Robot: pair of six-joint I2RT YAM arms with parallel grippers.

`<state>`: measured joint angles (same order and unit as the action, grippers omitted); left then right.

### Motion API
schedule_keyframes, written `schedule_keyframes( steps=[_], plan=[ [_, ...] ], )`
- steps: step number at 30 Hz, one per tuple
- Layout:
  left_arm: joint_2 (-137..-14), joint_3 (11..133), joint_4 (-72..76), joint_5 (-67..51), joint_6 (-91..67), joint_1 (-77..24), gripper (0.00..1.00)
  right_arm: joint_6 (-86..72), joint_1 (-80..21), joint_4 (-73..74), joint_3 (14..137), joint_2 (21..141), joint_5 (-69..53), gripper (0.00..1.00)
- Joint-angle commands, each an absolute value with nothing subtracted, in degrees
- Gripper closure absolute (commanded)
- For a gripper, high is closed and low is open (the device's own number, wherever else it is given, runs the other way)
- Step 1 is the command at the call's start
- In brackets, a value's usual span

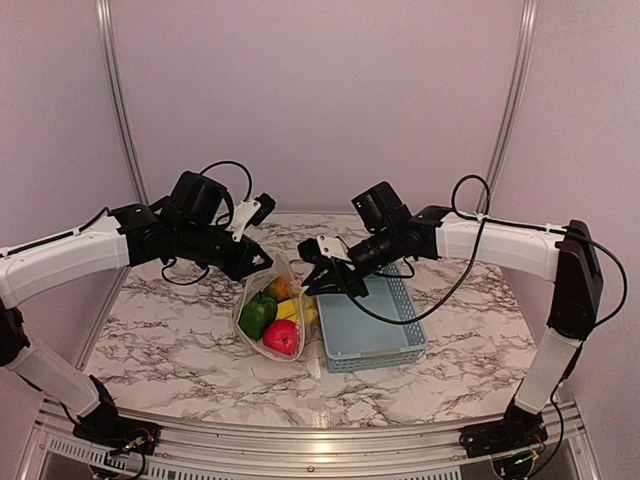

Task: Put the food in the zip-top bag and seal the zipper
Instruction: Pass from the left arm to the right

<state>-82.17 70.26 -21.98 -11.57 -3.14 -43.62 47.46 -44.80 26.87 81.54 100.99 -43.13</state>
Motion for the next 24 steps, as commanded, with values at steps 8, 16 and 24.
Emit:
schedule_keyframes(
  steps=[8, 16, 24],
  plan=[
    [-73.04, 67.14, -26.42, -7.63, -2.31, -43.29, 0.59, 47.11, -42.64, 36.19, 92.12, 100.35, -40.95, 0.98],
    [-56.84, 55.9, -17.42, 2.98, -0.72, -50.1, 0.43, 46.26, -41.14, 52.09, 103.03, 103.16, -37.87, 0.99],
    [-59.47, 57.3, -17.65, 8.68, 2.61, -55.7, 0.17, 45.35, -40.06, 59.56, 110.8, 105.55, -35.09, 0.99]
  ],
)
